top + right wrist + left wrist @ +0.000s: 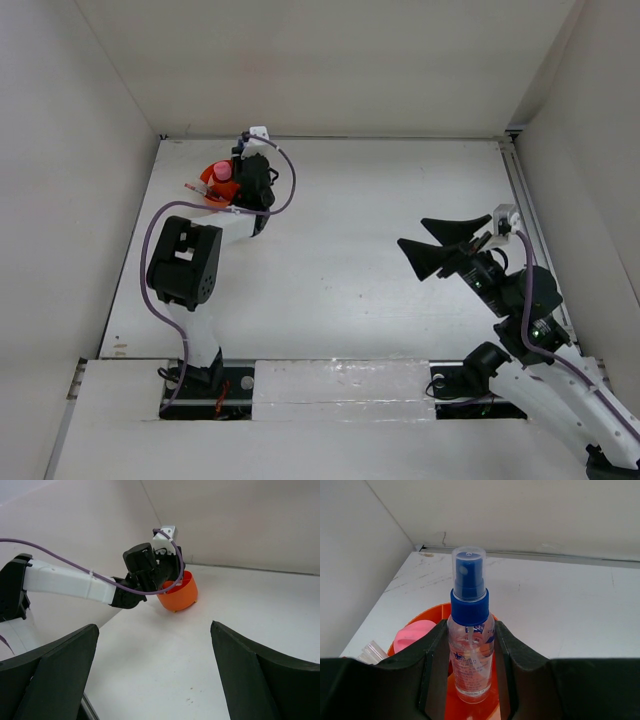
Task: Sort the stationery into containers
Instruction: Place the stationery in the storage box.
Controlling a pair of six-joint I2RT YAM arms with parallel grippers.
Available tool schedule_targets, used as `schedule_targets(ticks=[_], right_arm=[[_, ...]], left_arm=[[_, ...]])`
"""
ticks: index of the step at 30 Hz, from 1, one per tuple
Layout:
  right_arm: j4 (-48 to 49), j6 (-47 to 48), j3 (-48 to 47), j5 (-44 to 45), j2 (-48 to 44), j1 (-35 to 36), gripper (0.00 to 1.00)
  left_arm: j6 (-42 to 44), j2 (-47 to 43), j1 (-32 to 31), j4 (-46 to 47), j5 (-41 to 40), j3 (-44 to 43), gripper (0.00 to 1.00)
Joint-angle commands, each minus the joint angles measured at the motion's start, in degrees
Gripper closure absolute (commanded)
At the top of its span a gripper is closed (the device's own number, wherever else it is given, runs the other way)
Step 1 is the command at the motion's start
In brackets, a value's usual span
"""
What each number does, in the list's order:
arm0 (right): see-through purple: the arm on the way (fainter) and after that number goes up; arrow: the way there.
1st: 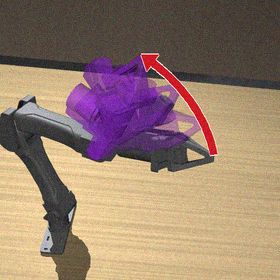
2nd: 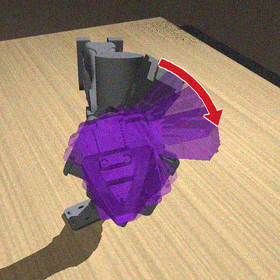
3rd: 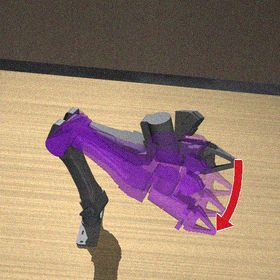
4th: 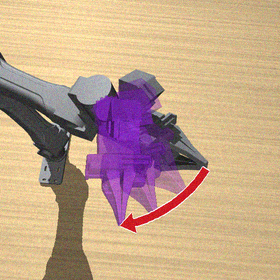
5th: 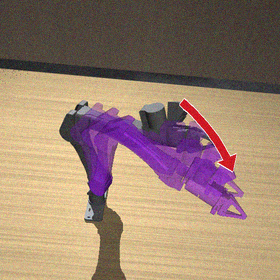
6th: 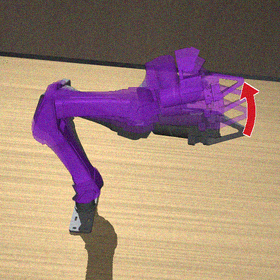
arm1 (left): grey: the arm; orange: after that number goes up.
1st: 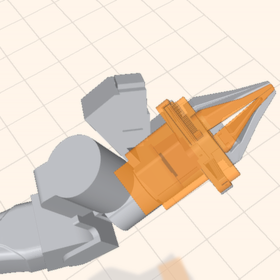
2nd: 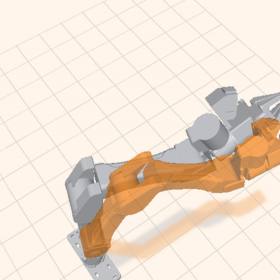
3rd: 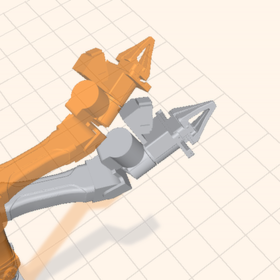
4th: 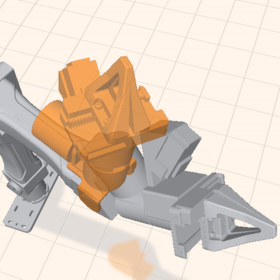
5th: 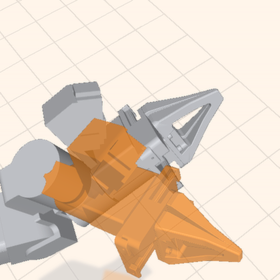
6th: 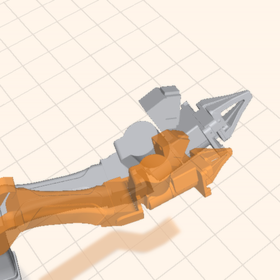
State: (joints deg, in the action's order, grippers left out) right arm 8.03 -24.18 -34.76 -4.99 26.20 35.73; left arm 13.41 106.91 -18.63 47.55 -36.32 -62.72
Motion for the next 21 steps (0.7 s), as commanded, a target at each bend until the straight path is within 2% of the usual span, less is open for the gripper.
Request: schedule_targets(ticks=[1,8,13,18,21], right_arm=[[1.55,0.1,-1.01,-1.42,0.08,0.49,0.0],[1.55,0.1,-1.01,-1.42,0.08,0.49,0.0],[1.55,0.1,-1.01,-0.81,-0.44,0.49,0.0],[1.55,0.1,-0.48,-0.81,-1.5,0.49,0.0],[1.55,0.1,-0.48,-0.28,-1.5,0.49,0.0]], left_arm=[[0.3,-0.31,0.0,3.95,-0.86,-1.79,1.0],[-0.23,0.31,0.0,3.95,-1.48,-1.27,1.0],[-0.84,0.84,0.0,4.48,-1.48,-0.74,0.96],[-0.84,0.84,0.0,5.0,-1.48,-0.21,0.87],[-0.84,0.31,0.0,5.01,-1.48,0.4,0.75]])
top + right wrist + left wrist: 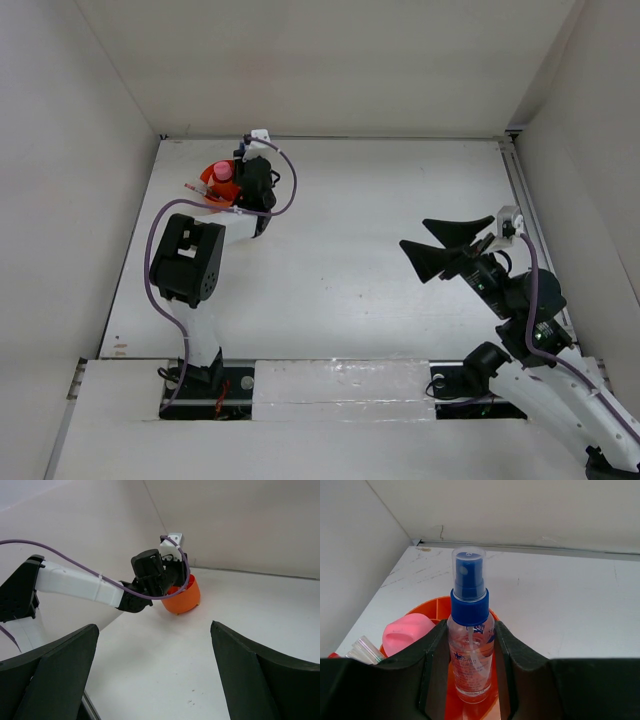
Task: Sort the stationery into containers
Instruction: Place the stationery in the storage box, then reset both arms
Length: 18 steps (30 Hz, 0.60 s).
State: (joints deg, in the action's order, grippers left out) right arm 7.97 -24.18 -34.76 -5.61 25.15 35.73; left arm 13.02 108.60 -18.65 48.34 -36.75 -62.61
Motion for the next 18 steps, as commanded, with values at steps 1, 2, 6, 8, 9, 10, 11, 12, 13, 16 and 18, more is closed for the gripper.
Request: schedule_targets(ticks=[1,2,6,8,9,10,11,12,13,16,18], right_arm=[[1.61,0.1,-0.48,0.33,-0.45,0.49,0.0],[1.61,0.1,-0.48,0.33,-0.45,0.49,0.0],[1.61,0.1,0.05,0.33,-0.45,0.49,0.0],[1.61,0.1,0.05,0.85,-0.45,0.49,0.0],[1.61,0.1,0.05,0.86,-0.45,0.49,0.0],[1.61,0.1,0.05,0.86,-0.45,0.49,0.0],[1.61,0.1,0.05,0.86,-0.45,0.49,0.0],[1.61,0.1,0.05,0.86,-0.45,0.49,0.0],[1.61,0.1,0.05,0.86,-0.45,0.49,0.0],[1.61,0.1,0.05,0.86,-0.45,0.49,0.0],[1.61,0.1,0.05,0.86,-0.45,0.49,0.0]], left_arm=[[-0.45,-1.37,0.02,4.83,-1.04,0.82,0.72],[-0.45,-1.37,0.02,4.84,-1.04,0.82,0.69],[-0.45,-1.9,0.02,5.36,-0.51,1.35,0.58],[-0.45,-1.9,0.02,5.36,-0.51,1.88,0.56],[-0.45,-1.9,0.02,5.89,-1.04,1.88,0.53],[-0.45,-1.9,0.02,5.89,-1.04,1.88,0.5],[-0.45,-1.9,0.02,5.89,-1.04,1.88,0.47],[0.07,-2.59,-0.5,5.89,-1.04,1.88,0.46],[0.08,-3.3,-0.51,6.5,-1.04,1.88,0.46],[1.65,-5.58,-2.09,7.03,-1.04,1.88,0.46],[1.66,-6.99,-2.61,7.03,-0.43,1.88,0.45]])
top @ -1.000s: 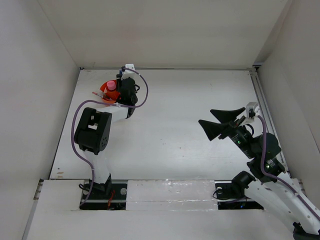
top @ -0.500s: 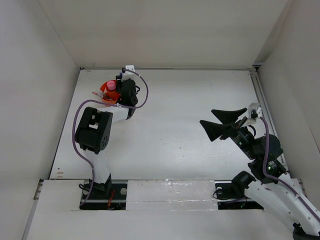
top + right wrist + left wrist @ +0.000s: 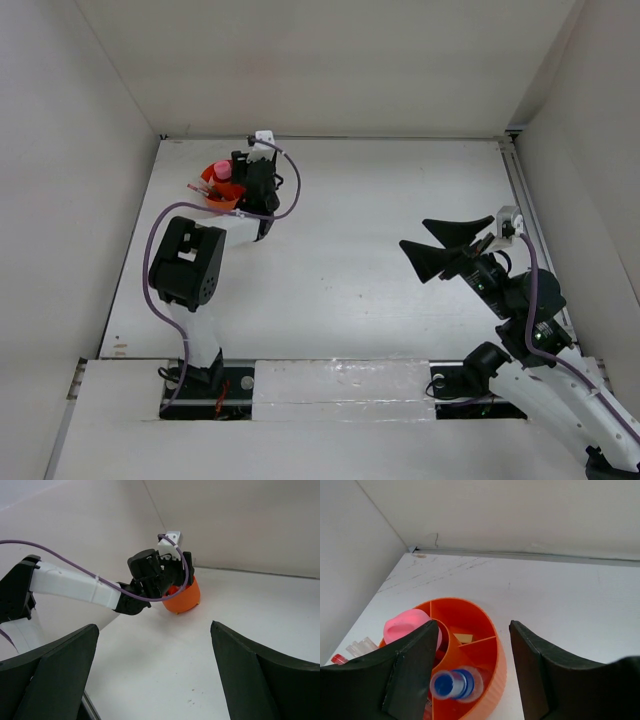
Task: Sort the stationery into containers
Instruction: Reset both arms
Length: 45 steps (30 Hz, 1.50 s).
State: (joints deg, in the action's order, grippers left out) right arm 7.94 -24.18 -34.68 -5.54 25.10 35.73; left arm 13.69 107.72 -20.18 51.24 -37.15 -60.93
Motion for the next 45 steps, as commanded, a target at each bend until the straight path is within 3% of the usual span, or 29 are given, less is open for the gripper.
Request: schedule_targets(ticks=[1,9,13,14,15,18,19,23,27,31,35,36,41,45], right_arm=[[1.64,0.1,-0.04,0.79,-0.41,0.49,0.0],[1.64,-0.42,-0.04,-0.35,0.12,0.49,0.0],[1.64,0.36,-1.44,-0.35,0.12,0.49,0.0],[0.33,1.24,-2.06,-0.35,0.12,0.49,0.0],[-0.73,1.77,-3.89,-0.35,0.82,0.49,0.0],[-7.4,4.23,-8.02,2.89,1.44,0.49,0.0],[-9.24,4.93,-11.08,3.69,2.14,0.49,0.0],[-19.35,9.32,-19.45,8.43,5.04,0.49,0.0],[-31.21,11.7,-29.03,15.54,9.25,0.49,0.0],[-41.14,13.99,-36.15,22.14,11.72,0.49,0.0],[-45.2,14.52,-40.73,23.38,10.41,0.49,0.0],[-45.73,15.13,-41.87,23.38,9.62,0.49,0.0],[-48.73,16.18,-43.81,25.76,7.69,0.49,0.0],[-50.57,16.71,-43.81,28.47,6.36,1.01,0.0]], left_arm=[[0.2,-7.6,-1.08,2.74,0.49,-0.59,0.45],[0.18,-11.66,-2.4,-0.18,0.41,-3.32,0.32],[1.86,-13.94,-5.65,-4.47,-2.49,-8.32,0.15],[1.86,-14.46,-5.65,-6.14,-3.1,-9.64,0.04],[0.12,-15.25,-6.61,-8.42,-3.11,-12.96,0.0],[-3.92,-15.96,-7.93,-20.62,-4.6,-22.52,0.0],[-8.72,-16.49,-7.94,-29.88,-5.12,-25.79,0.0],[-23.42,-19.91,-7.94,-51.65,-6.89,-36.19,0.0],[-36.49,-28.87,-7.94,-66.42,-11.09,-34.09,0.0],[-44.09,-39.58,-8.47,-72.86,-13.39,-25.85,0.0],[-50.85,-50.05,-17.68,-76.63,-25.6,-18.88,0.0],[-52.87,-53.63,-20.05,-77.51,-25.61,-17.75,0.0],[-52.64,-65.25,-20.07,-77.8,-14.21,-10.2,0.0],[-49.55,-73.43,-20.07,-76.37,-12.34,-2.1,0.0]])
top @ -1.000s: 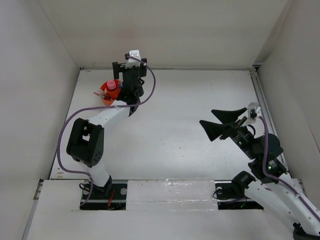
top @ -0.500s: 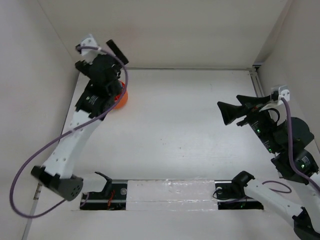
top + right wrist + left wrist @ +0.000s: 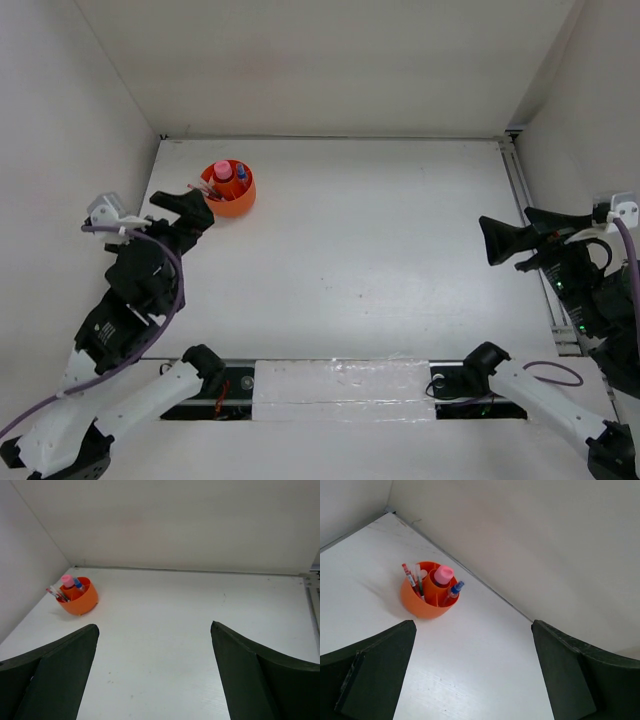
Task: Sort the stationery into containers
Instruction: Reset both arms
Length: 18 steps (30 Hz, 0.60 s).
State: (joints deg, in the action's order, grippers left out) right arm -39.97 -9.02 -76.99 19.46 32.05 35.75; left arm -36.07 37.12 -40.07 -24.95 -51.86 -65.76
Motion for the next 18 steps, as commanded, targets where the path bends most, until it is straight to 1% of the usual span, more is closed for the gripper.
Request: schedule_targets(ticks=[1,6,10,18], right_arm=[[-2.66,1.55,-1.5,4.35,-1.28,0.99,0.0],[-2.13,2.07,-0.26,5.41,-4.1,0.99,0.0],[-1.61,2.07,0.26,5.41,-4.1,0.99,0.0],[-1.08,1.55,0.26,4.88,-3.58,0.99,0.0]], left_arm=[[0.22,-3.8,-0.18,-1.06,2.9,3.26,0.0],[-0.49,-8.47,-0.18,-6.33,0.88,4.5,0.0],[-1.01,-10.92,-0.18,-5.82,0.18,6.69,0.0],[-1.01,-11.99,-0.18,-4.58,0.18,8.36,0.0]])
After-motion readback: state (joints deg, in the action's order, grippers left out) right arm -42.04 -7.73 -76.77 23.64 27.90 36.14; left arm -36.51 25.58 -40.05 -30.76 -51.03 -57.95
